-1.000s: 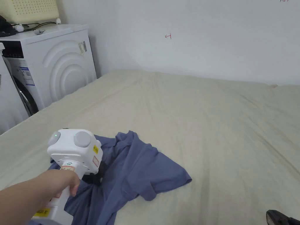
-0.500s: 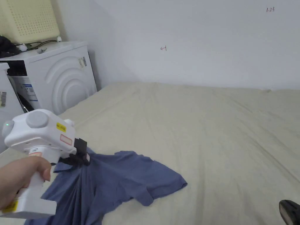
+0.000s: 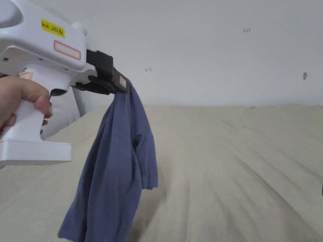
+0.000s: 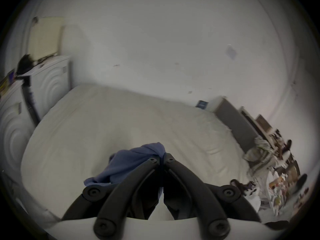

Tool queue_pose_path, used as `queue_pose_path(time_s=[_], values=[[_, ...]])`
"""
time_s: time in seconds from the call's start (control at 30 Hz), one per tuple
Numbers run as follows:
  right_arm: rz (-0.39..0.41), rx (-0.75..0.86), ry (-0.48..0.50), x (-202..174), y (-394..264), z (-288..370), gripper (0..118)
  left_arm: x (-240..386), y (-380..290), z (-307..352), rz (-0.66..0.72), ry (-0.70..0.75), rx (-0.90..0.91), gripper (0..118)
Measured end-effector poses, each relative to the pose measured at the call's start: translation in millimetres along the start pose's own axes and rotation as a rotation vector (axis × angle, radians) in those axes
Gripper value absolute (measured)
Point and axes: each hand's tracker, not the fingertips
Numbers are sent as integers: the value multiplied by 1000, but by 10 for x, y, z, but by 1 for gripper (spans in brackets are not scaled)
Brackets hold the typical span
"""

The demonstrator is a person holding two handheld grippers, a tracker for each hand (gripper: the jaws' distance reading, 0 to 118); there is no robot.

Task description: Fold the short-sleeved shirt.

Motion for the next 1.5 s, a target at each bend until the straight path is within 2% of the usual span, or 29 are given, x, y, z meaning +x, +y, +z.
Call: queue_pose_path(time_s=[0.03,0.17,0.23,0.33,0.43,0.5,0.57,0.6,0.63,0.67,0.7,0.73,0.77,0.83,0.97,1.1,1.13,1.17,1.23,1.27,1.3,1.33,1.37,1.4,1.5], values=[[0,8,-15,54,33,55,0,202,49,-91,15,-64,-6,1],[-9,43,-83,274,116,285,0,861,94,-680,-109,-154,-64,1],[-15,33,-108,400,124,375,0,1067,53,-1077,-94,-240,-161,1],[-25,9,-139,577,71,503,0,1403,-280,-1872,-130,-244,-256,1],[-55,-26,-187,728,-22,582,0,1612,-861,-2662,-47,-256,-383,1],[-101,-61,-196,821,-65,600,0,1630,-1235,-3140,29,-249,-485,2],[-112,-80,-204,889,-105,619,0,1567,-1540,-3543,104,-259,-572,4],[-110,-87,-210,908,-125,622,0,1564,-1676,-3662,117,-276,-594,12],[-109,-96,-215,931,-150,618,0,1567,-1803,-3757,110,-291,-603,31],[-106,-107,-220,946,-170,612,0,1537,-1866,-3798,115,-285,-588,64],[-102,-113,-226,954,-191,601,0,1556,-1956,-3866,105,-275,-599,110],[-100,-117,-232,959,-211,594,0,1559,-2036,-3898,98,-255,-606,118],[-101,-122,-235,962,-228,586,0,1526,-2024,-3874,102,-264,-547,115],[-108,-128,-237,966,-251,568,0,1461,-2074,-3811,112,-248,-597,116],[-116,-139,-242,930,-267,540,0,1379,-1917,-3655,130,-290,-534,116],[-135,-126,-237,899,-219,560,0,1168,-1681,-2968,195,-352,-350,116],[-134,-121,-233,889,-195,561,0,1049,-1633,-2699,238,-377,-222,115],[-127,-118,-233,875,-172,559,0,947,-1612,-2457,229,-366,-166,114],[-112,-114,-233,838,-142,555,0,750,-1700,-2008,206,-295,-66,98],[-107,-111,-231,819,-138,553,0,662,-1772,-1805,162,-266,-8,79],[-104,-109,-229,792,-137,549,0,612,-1881,-1610,122,-227,50,34],[-102,-107,-229,760,-141,545,0,579,-1976,-1456,94,-166,90,0],[-100,-104,-231,721,-146,546,0,543,-2057,-1331,14,-68,165,0],[-100,-100,-233,687,-150,550,0,521,-2154,-1241,1,-10,161,0],[-106,-59,-243,586,-162,583,0,255,-2451,-962,107,-3,276,0]])
